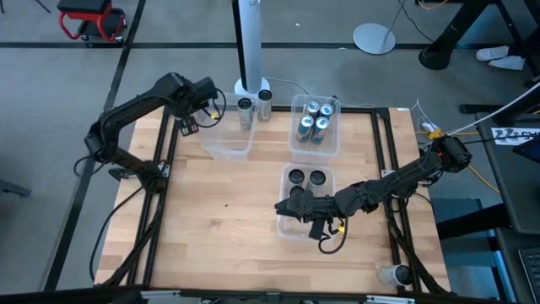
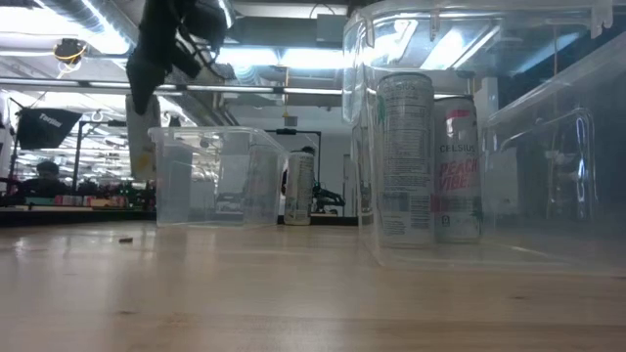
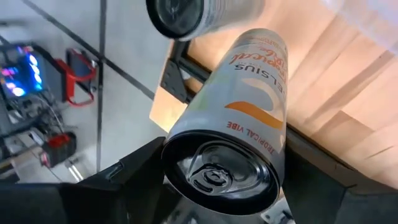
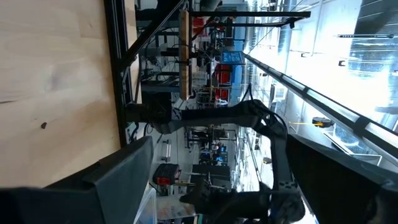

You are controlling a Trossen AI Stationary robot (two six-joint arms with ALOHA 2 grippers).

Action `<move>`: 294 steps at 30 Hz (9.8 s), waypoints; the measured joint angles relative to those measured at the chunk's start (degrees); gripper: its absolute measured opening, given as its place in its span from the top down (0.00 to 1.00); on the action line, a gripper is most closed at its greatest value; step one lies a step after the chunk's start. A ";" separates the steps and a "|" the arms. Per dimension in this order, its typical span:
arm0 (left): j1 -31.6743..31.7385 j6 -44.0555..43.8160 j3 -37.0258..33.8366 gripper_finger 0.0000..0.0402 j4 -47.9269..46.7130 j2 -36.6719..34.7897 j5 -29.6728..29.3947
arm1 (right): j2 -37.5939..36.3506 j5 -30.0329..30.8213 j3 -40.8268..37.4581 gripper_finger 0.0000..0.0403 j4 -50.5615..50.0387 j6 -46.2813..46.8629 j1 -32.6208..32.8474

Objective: Sort soda cans
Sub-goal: Put the white yellow soda can into the top left transparent bin, then put the white pink soda can into the bottom right transparent bin

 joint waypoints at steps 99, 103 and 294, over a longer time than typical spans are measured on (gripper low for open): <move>-5.38 12.70 6.35 0.37 19.16 18.49 5.12 | 0.00 0.04 0.00 0.09 0.00 0.63 0.00; -5.38 13.48 6.35 0.35 19.54 19.65 5.59 | 0.00 0.04 0.00 0.09 -0.04 0.63 0.00; -62.23 -32.61 -2.83 0.37 16.22 4.97 25.08 | 3.15 9.54 17.38 0.09 -27.98 21.65 6.01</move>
